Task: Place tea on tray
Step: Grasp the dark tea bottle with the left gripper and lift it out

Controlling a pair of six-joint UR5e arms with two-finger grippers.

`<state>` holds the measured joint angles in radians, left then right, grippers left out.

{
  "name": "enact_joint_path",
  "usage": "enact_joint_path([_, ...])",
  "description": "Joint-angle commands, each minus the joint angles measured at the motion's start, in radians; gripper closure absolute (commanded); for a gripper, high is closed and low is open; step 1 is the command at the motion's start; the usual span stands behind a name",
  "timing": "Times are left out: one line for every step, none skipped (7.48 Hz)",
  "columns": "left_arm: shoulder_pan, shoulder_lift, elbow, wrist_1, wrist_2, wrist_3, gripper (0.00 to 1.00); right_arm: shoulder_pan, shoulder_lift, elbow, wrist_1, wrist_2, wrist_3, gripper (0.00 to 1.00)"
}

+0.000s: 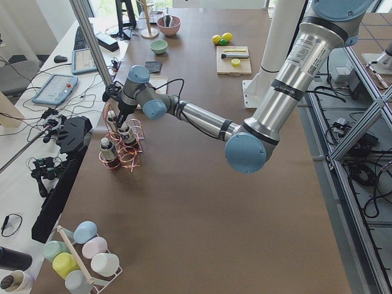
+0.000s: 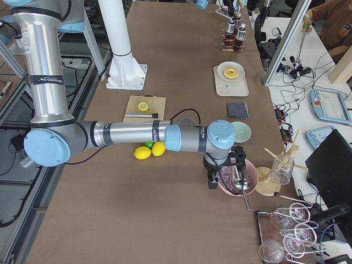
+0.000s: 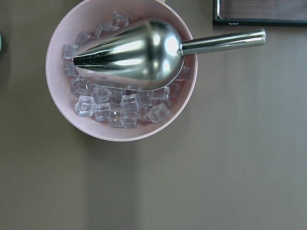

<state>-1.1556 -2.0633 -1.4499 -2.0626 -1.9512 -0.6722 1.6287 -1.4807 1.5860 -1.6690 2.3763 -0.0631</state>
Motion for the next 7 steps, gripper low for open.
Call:
enact_joint_path([-0.045,-0.001,-0.046,0.016,-0.008,0.009,1.0,0.0,-0.006,0.0,0.0,0.0,-0.001,0.0])
enact_joint_path([-0.091,-0.005,-0.055,0.028,-0.081,0.017,1.0,0.0,-0.009,0.0,0.0,0.0,-0.001,0.0])
enact_joint_path([-0.136,-0.003,-0.101,0.047,-0.138,0.017,1.0,0.0,-0.009,0.002,0.0,0.001,0.002,0.0])
enact_joint_path([-0.162,0.002,-0.166,0.108,-0.153,0.019,1.0,0.0,-0.009,0.002,0.0,0.003,0.003,0.0])
enact_joint_path([-0.164,0.005,-0.235,0.184,-0.153,0.034,1.0,0.0,-0.007,0.002,0.0,0.003,0.003,0.0])
enact_joint_path([-0.177,0.017,-0.3,0.231,-0.153,0.049,1.0,0.0,-0.006,0.002,0.0,0.003,0.002,0.0])
enact_joint_path([-0.182,0.058,-0.361,0.242,-0.153,0.051,1.0,0.0,-0.007,0.003,0.0,0.003,0.002,0.0])
